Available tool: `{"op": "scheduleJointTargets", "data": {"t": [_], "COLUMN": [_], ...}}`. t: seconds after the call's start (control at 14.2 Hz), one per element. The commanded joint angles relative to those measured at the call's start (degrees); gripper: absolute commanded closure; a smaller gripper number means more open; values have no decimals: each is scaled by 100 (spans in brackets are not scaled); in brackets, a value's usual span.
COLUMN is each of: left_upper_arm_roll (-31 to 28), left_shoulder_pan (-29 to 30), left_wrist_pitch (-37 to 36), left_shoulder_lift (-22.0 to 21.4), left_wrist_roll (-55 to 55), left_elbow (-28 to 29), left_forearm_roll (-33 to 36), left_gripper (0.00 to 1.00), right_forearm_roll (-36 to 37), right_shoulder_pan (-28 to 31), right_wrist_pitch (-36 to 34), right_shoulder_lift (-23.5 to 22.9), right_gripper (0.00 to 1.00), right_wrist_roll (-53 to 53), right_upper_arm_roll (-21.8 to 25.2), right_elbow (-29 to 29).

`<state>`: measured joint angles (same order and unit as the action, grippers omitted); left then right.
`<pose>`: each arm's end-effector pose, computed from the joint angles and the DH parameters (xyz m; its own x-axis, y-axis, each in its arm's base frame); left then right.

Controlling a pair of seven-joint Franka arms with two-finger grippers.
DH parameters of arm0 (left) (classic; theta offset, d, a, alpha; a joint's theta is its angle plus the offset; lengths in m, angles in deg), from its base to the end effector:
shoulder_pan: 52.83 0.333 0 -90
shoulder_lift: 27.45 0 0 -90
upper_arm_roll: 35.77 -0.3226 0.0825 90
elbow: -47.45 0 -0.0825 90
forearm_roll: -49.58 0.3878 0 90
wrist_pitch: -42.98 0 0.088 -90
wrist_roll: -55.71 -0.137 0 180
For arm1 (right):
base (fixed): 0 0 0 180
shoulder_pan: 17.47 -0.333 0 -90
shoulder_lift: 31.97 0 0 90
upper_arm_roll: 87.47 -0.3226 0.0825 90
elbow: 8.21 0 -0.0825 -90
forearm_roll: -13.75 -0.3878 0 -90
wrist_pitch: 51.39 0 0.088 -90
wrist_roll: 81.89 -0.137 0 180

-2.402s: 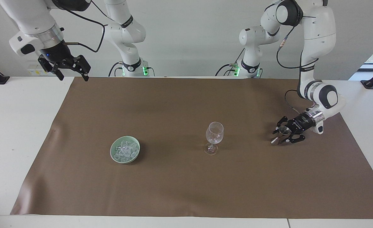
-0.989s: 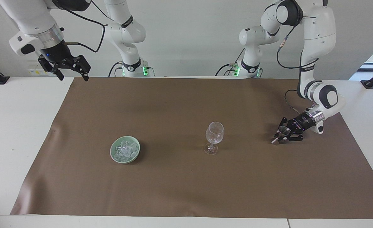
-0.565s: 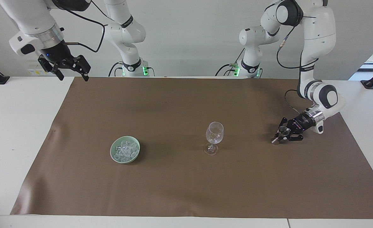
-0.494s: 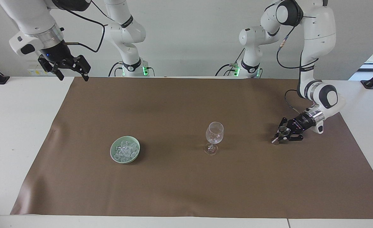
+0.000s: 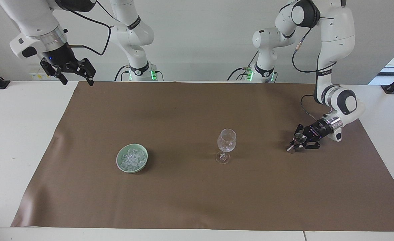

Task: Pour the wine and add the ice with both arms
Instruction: 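Lift the silver cup off the mat with the left gripper, then carry the silver cup with the left gripper toward the clear glass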

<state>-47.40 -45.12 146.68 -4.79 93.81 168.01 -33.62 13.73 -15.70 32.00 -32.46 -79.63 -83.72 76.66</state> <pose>0.5635 0.0786 0.2310 -0.1131 0.3127 -0.9431 0.9310 0.3650 0.0094 0.5458 -0.0525 0.6285 0.9978 -0.0568 -0.0343 -0.0569 -0.9984 -0.0011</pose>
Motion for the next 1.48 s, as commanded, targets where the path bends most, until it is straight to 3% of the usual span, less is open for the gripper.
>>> {"op": "scheduleJointTargets", "data": {"t": [0.0,0.64,1.41], "left_upper_arm_roll": [-58,-85,-85], "left_shoulder_pan": [-41,-244,-929], "left_wrist_pitch": [-105,36,562], "left_shoulder_lift": [-86,-543,-1246], "left_wrist_roll": [-48,66,1102], "left_elbow": [-42,-86,116], "left_forearm_roll": [-100,-21,-21], "left_gripper": [100,100,100], "right_forearm_roll": [11,11,11], "right_shoulder_pan": [-1,-1,-1], "right_wrist_pitch": [46,46,46], "right_shoulder_lift": [40,40,40], "right_gripper": [0,0,0], "right_wrist_roll": [-102,-102,-102], "right_upper_arm_roll": [-6,-6,-6], "right_elbow": [30,30,30]}}
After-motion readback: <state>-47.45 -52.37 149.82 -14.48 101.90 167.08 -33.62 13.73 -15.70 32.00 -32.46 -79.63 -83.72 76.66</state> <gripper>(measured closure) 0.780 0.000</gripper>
